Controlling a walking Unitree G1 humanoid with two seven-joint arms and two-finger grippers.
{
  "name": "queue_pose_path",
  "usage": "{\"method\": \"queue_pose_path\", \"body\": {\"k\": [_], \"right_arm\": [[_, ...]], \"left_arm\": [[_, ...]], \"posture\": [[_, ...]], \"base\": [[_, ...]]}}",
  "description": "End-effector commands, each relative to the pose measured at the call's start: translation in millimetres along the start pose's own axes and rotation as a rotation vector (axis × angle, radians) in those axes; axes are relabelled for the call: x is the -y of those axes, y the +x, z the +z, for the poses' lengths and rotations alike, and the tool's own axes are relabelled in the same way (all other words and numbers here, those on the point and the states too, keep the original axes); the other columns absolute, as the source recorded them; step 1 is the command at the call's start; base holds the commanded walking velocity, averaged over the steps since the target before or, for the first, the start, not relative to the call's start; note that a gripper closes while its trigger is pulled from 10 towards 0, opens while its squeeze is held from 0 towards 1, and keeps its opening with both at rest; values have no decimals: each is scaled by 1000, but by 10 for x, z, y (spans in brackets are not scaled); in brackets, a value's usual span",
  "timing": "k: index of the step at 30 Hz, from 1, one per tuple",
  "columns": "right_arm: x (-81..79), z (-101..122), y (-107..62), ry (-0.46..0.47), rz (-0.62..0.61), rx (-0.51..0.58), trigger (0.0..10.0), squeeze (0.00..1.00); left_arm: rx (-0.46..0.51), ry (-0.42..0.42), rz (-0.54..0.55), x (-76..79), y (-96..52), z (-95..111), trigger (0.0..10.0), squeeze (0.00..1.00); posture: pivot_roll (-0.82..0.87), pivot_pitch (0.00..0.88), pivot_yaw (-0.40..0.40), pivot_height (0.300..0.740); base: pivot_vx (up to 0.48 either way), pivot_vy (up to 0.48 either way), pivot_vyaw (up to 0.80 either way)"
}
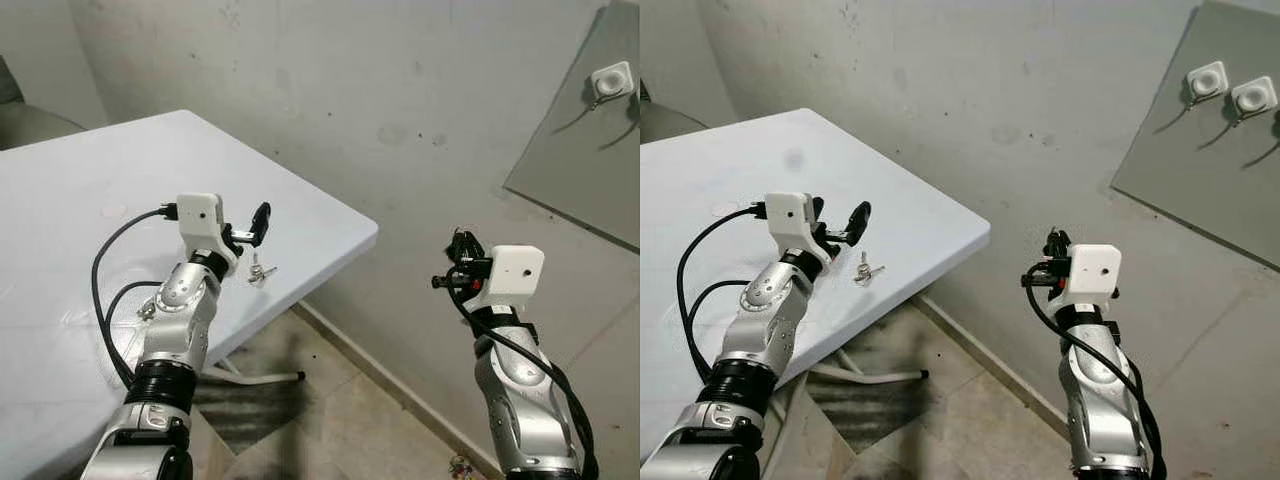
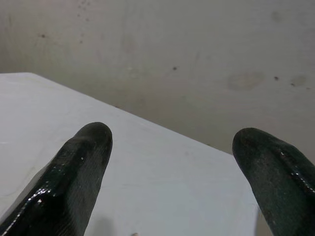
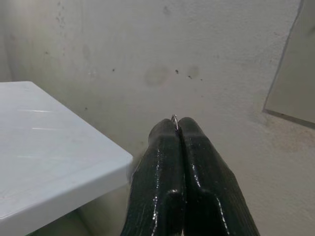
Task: Hang keys on a hook
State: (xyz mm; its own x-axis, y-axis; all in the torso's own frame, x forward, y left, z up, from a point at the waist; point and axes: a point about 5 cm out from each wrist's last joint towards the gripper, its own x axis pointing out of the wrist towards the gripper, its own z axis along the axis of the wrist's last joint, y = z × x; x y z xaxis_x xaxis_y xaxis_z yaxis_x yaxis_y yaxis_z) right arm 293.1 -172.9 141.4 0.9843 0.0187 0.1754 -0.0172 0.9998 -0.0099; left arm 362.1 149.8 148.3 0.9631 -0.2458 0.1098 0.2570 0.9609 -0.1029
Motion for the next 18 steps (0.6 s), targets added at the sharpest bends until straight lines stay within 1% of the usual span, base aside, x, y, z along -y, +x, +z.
{"method": "queue_pose_path", "body": {"k": [1, 18], "right_arm": [[8, 64, 9, -6, -2, 32, 10000, 0], [-5, 58, 8, -10, 1, 39, 10000, 0]], "left_arm": [[20, 20, -12, 21, 15, 53, 10000, 0], [38, 40, -25, 38, 26, 87, 10000, 0]], "posture": [[-26, 0, -57, 740], [-27, 0, -55, 740]], "base": [[0, 0, 0], [0, 0, 0]]}}
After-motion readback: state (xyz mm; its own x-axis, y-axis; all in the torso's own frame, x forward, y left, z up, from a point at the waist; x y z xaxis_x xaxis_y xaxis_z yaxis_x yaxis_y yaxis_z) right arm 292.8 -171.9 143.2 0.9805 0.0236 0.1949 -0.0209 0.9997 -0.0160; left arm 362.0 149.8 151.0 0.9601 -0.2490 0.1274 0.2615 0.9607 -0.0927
